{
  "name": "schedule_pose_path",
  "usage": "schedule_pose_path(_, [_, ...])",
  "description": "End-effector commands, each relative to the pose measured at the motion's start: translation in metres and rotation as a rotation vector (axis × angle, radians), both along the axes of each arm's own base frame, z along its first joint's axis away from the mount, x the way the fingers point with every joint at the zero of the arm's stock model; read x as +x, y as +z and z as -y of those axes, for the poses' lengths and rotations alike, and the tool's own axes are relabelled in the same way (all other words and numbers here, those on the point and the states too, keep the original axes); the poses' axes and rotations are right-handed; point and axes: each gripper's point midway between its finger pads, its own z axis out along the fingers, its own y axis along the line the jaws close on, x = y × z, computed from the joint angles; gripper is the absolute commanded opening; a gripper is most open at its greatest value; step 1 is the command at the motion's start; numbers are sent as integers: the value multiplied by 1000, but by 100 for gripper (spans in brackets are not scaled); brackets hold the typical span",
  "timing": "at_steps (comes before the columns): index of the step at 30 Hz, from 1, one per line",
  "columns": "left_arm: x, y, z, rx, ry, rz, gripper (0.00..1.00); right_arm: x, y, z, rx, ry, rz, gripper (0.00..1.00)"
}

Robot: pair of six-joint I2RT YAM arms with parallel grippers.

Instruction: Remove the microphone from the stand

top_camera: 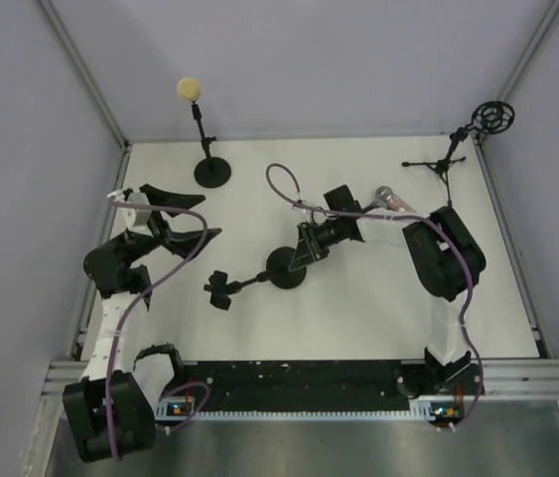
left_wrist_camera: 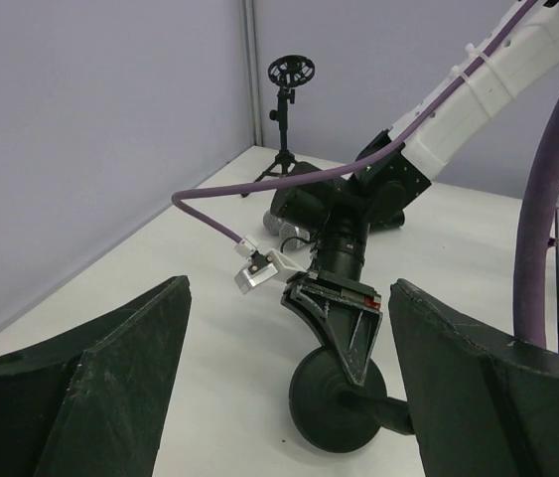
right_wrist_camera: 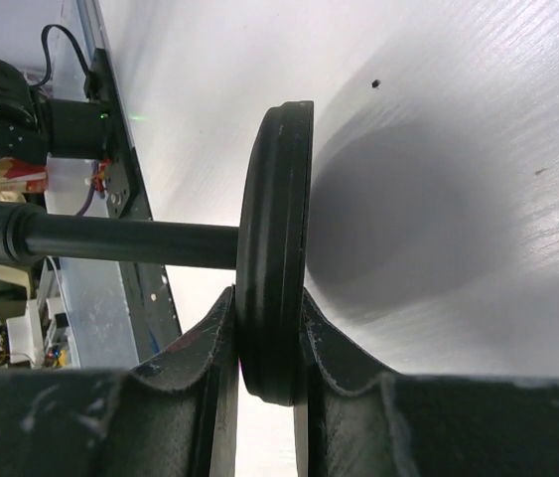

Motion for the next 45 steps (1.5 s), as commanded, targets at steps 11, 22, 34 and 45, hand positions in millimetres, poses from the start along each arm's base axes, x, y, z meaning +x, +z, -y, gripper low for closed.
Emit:
schedule_pose_path(11, [-4,6,-1,-9,19,48,86,58,-20,27,-119,-171,115,23])
schedule_pose_path(22, [-5,6,-1,-12,23,47,86,69,-32,41,-189,-219,119,41])
schedule_pose_path(34, [-4,-1,0,-6,15,33,87,96,28,56,-203,-295,399,61])
schedule_pose_path(45, [-4,-10,3,-8,2,20,88,108,88,76,-158,-375,609,65])
